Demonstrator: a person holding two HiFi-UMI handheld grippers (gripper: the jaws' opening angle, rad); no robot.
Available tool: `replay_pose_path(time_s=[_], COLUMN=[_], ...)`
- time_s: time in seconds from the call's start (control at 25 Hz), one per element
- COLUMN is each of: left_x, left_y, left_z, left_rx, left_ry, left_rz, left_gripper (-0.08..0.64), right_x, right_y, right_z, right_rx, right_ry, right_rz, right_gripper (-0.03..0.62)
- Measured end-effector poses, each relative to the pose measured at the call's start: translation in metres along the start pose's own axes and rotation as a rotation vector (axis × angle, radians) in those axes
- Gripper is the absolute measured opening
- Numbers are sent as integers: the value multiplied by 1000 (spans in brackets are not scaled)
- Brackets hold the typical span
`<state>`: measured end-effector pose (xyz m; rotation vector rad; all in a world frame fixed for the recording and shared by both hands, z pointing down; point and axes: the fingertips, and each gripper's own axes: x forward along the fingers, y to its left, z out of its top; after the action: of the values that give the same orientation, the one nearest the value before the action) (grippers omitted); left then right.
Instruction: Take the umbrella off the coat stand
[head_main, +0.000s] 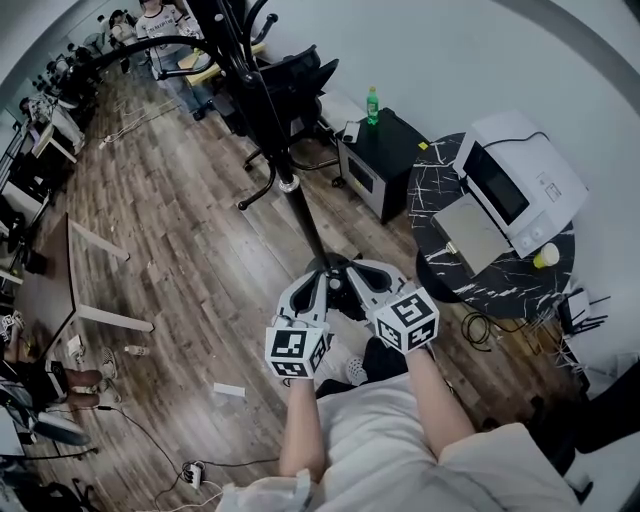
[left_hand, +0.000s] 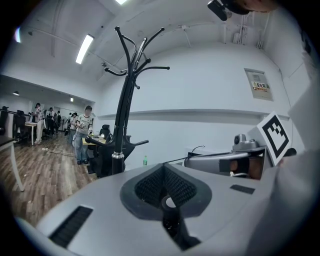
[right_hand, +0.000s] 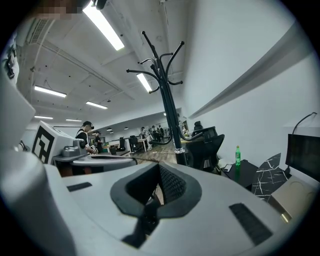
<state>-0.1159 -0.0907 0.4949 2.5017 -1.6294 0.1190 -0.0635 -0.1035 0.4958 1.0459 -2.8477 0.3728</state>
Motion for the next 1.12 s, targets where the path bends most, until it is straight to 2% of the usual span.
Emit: replay_pose_path(time_s=[0.84,1.12], left_x=[-6,-5], left_y=[-5,-6], left_z=[-10,-3], left_rx=[-22,-35], left_ry=[5,-20], left_rz=[-7,-12], left_gripper=[23,23], right_x=[-5,-6], right_y=[9,13], right_z=[-12,1], right_rx=[9,-32], right_ry=[41,35], right_rz=[17,19], right_gripper=[8,8])
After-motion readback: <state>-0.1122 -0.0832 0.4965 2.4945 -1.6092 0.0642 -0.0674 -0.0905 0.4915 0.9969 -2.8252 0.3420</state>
